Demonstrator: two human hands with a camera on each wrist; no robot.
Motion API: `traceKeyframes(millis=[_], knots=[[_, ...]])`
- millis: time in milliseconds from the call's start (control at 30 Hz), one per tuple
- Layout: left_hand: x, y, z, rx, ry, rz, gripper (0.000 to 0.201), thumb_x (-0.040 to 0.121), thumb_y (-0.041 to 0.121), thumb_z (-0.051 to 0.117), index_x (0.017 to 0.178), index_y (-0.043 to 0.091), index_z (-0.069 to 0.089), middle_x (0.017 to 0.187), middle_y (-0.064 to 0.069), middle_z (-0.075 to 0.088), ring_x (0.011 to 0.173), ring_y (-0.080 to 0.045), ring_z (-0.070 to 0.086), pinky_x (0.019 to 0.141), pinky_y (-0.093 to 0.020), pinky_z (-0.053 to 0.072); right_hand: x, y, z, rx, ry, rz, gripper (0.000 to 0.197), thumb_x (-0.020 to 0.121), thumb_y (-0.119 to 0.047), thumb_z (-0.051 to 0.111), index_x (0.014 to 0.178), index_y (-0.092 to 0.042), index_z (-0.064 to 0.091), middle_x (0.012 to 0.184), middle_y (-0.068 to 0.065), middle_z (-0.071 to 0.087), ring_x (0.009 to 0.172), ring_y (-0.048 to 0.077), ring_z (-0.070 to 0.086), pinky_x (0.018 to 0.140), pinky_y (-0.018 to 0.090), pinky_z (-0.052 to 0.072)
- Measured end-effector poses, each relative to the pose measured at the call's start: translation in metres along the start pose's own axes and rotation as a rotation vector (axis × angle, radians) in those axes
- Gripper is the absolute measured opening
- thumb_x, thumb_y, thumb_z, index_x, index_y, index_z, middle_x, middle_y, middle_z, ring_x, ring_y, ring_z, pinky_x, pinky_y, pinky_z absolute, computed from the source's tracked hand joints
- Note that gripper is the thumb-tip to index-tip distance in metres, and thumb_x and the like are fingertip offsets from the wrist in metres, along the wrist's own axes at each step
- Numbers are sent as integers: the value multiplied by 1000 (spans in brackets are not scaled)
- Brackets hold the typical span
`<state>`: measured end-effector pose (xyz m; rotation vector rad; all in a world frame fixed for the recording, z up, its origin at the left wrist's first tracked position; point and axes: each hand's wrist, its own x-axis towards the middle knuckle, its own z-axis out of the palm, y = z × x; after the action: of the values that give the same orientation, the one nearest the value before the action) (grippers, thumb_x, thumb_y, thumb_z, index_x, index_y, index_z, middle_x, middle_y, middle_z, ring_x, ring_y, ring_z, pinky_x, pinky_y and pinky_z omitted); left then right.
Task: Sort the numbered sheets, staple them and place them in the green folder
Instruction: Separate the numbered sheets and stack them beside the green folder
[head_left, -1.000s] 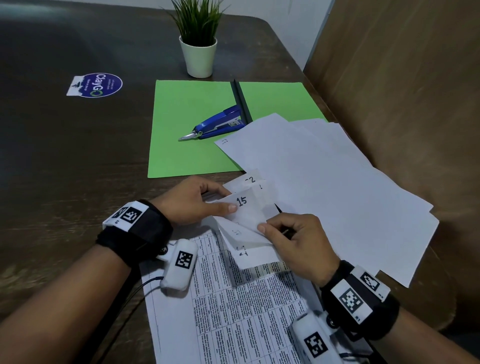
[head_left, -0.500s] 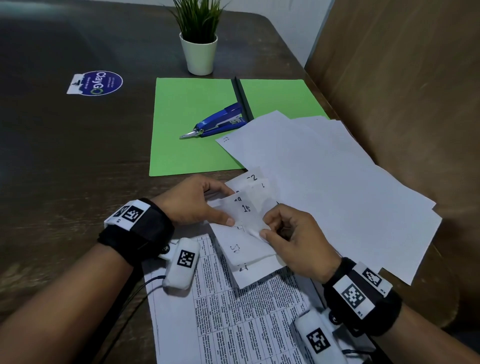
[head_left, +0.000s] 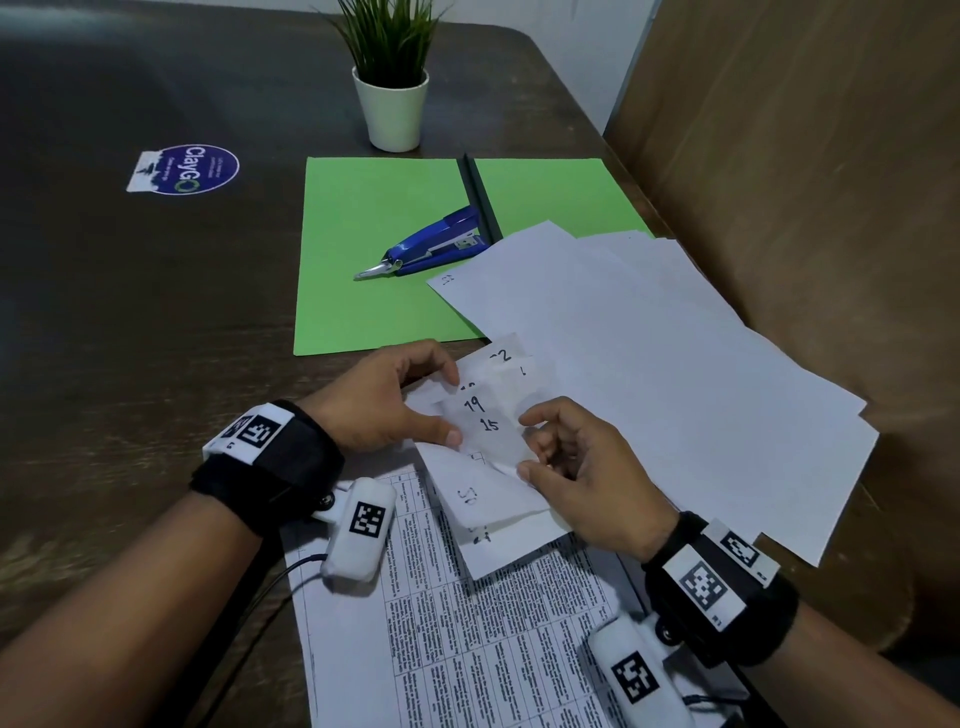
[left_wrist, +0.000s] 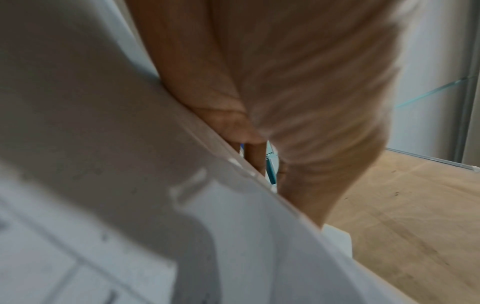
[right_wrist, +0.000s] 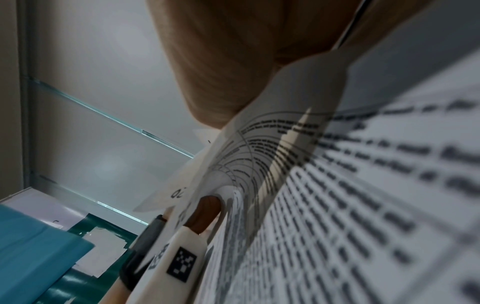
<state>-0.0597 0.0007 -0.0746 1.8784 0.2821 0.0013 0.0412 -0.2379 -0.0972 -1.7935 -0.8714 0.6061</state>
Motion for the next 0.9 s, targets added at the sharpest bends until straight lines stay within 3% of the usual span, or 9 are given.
traceKeyframes(millis=[67, 200, 300, 333, 400, 500, 700, 767, 900], knots=[[0, -3, -1, -4, -4, 32, 47, 54, 34, 94, 89, 27, 62, 102, -11, 70, 99, -36, 66, 90, -53, 54, 0, 0, 0, -10, -2, 1, 35, 86, 1, 70, 108, -25, 60, 76, -17, 58, 71, 7, 54, 68, 21, 46], [2, -6, -2, 26, -25, 33, 36, 61, 21, 97, 88, 22, 73, 95, 2, 73, 93, -13, 67, 91, -34, 52, -1, 0, 0, -43, 13, -31, 34, 86, -2, 71, 94, -36, 68, 80, -20, 63, 74, 4, 59, 73, 21, 48], [2, -4, -1, 47, -51, 36, 22, 66, 11, 91, 83, 16, 80, 95, 4, 76, 92, -15, 71, 88, -26, 52, -2, -3, 2, -52, 20, -95, 14, 85, -14, 75, 89, -27, 75, 82, -13, 65, 72, 8, 61, 69, 20, 46], [2, -3, 0, 29, -59, 34, 18, 66, 8, 91, 80, 14, 81, 96, 2, 77, 93, -18, 72, 88, -26, 53, -2, -6, 3, -18, 48, -94, 8, 84, -20, 79, 90, -25, 75, 81, -11, 65, 69, 7, 59, 66, 19, 45], [2, -2, 0, 13, -67, 35, 16, 65, 7, 90, 76, 14, 81, 96, 0, 78, 94, -23, 72, 90, -30, 56, -3, -10, 3, 67, 138, -49, 22, 81, -30, 80, 101, -23, 76, 82, -8, 65, 67, 3, 57, 65, 16, 45], [3, -2, 1, 26, -64, 21, 14, 65, 8, 91, 76, 9, 81, 97, -4, 78, 95, -30, 72, 93, -42, 57, -3, -10, 0, 85, 190, 8, 35, 82, -30, 77, 115, -17, 72, 89, 2, 67, 74, 3, 59, 71, 14, 48], [3, 0, 1, 6, -92, 19, 12, 68, 5, 89, 75, 9, 80, 97, -3, 78, 92, -23, 73, 92, -36, 57, -4, -9, 1, -12, 161, -15, 31, 82, -30, 79, 110, -19, 75, 90, -4, 67, 82, 10, 66, 74, 16, 51], [3, -1, 0, 27, -89, 14, 12, 68, 6, 90, 75, 6, 80, 97, -4, 78, 92, -25, 73, 93, -40, 58, -5, -11, 0, -9, 148, 9, 32, 79, -35, 80, 109, -24, 76, 91, -9, 69, 84, 11, 67, 75, 16, 52], [3, -2, -1, 38, -84, 12, 14, 66, 8, 91, 73, 9, 79, 94, -2, 77, 90, -23, 73, 90, -38, 57, -8, -15, 1, 32, 71, 16, 28, 75, -41, 84, 101, -33, 77, 97, -12, 74, 85, 11, 71, 75, 30, 59]])
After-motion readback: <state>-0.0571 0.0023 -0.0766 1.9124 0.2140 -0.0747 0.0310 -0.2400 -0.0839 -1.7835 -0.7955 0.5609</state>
